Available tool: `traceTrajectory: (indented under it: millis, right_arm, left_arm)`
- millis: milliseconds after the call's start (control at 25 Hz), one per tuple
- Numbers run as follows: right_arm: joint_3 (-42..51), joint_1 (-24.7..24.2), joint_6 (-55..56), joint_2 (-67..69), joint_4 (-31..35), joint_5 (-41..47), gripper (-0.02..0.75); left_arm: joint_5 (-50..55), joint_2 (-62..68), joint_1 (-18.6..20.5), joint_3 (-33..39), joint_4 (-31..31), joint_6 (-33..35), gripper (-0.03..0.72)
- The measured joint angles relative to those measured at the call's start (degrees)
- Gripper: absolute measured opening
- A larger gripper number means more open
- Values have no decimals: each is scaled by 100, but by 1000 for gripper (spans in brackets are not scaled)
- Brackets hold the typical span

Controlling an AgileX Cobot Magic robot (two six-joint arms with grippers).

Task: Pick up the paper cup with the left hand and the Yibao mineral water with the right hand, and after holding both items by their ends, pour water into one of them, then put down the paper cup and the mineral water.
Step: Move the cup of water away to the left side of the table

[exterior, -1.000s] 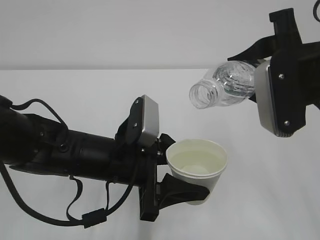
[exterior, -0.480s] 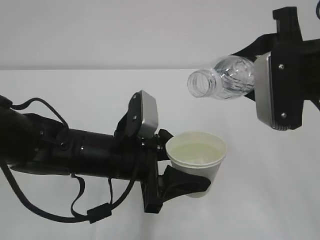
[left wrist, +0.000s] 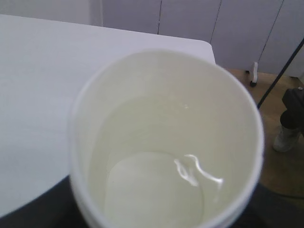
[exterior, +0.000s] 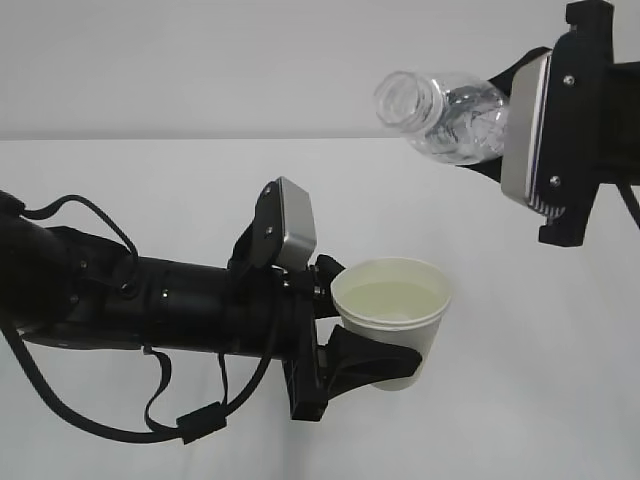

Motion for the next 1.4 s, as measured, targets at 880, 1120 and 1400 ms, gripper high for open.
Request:
traceTrajectory:
  millis: [880,1120,1400]
  right_arm:
    - [0,0,593,55,1893,144,414]
    - [0,0,656,55,2396,180,414]
    - [0,0,665,55,2618,216,414]
  left_arm:
    - [14,0,0,0,-220,-2,458]
    - [14,0,0,0,-270,-2,458]
    - [14,0,0,0,-280,-2,458]
